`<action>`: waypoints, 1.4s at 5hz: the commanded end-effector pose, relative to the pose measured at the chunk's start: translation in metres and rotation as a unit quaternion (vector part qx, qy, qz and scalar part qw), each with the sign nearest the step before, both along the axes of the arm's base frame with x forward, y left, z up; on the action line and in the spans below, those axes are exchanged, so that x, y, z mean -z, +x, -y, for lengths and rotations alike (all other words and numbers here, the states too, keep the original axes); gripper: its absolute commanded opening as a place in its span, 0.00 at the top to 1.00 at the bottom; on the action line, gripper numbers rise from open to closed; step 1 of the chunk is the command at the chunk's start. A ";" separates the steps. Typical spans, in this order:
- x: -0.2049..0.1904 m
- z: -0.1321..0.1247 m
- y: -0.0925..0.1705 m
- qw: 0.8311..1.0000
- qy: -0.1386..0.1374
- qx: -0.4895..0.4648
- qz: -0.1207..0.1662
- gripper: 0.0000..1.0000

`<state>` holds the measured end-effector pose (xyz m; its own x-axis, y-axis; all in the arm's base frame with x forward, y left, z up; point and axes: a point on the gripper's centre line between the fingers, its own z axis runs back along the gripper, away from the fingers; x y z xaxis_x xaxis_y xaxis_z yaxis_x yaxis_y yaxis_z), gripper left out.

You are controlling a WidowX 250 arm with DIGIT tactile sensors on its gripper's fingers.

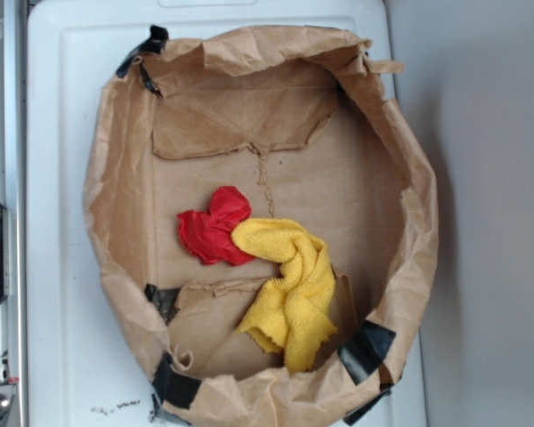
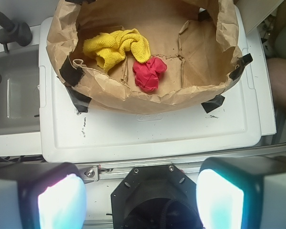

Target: Grab the red paper.

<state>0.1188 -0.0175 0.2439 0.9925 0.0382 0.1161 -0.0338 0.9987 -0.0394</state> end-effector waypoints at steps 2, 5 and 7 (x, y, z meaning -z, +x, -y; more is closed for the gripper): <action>0.000 0.000 0.000 1.000 0.000 0.000 0.000 0.00; 0.003 0.003 0.038 1.000 -0.002 0.010 -0.004 0.00; 0.010 0.005 0.072 0.998 0.032 0.058 0.018 0.00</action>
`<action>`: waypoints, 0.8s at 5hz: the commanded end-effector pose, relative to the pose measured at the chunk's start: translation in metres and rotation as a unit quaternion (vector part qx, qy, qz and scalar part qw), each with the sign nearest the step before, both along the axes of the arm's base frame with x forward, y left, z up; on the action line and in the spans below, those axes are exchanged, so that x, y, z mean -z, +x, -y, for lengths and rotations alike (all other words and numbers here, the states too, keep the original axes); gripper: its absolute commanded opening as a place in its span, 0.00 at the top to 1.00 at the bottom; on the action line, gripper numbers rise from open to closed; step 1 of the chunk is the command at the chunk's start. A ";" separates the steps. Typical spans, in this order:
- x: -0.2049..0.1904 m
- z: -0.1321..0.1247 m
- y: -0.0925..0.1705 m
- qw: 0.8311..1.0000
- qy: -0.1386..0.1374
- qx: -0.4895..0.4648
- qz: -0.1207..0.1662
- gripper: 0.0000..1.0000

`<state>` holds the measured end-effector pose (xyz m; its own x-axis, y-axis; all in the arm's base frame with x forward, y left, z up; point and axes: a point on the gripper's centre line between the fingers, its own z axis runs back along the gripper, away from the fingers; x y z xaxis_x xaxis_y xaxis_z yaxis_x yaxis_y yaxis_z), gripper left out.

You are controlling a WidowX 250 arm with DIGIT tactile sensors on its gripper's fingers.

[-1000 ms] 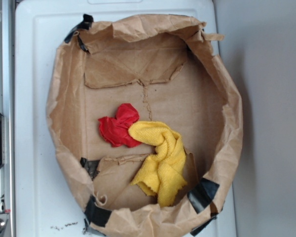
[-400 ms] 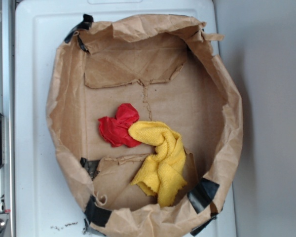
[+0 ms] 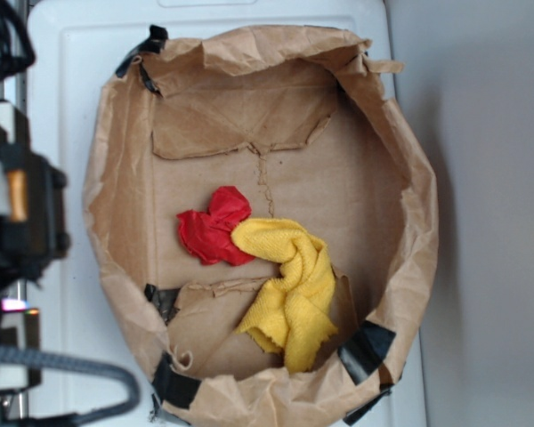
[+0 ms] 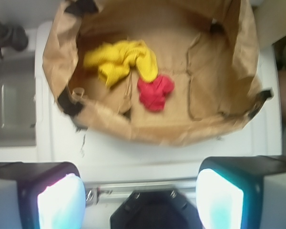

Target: Grab the red paper.

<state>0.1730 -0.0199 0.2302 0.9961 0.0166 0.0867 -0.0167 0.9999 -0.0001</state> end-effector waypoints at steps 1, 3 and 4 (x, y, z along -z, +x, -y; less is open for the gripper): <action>0.000 0.000 0.030 0.991 0.004 0.122 0.054 0.00; 0.046 -0.006 0.060 0.989 0.045 0.137 0.028 0.00; 0.060 -0.006 0.072 0.987 0.050 0.156 0.006 0.00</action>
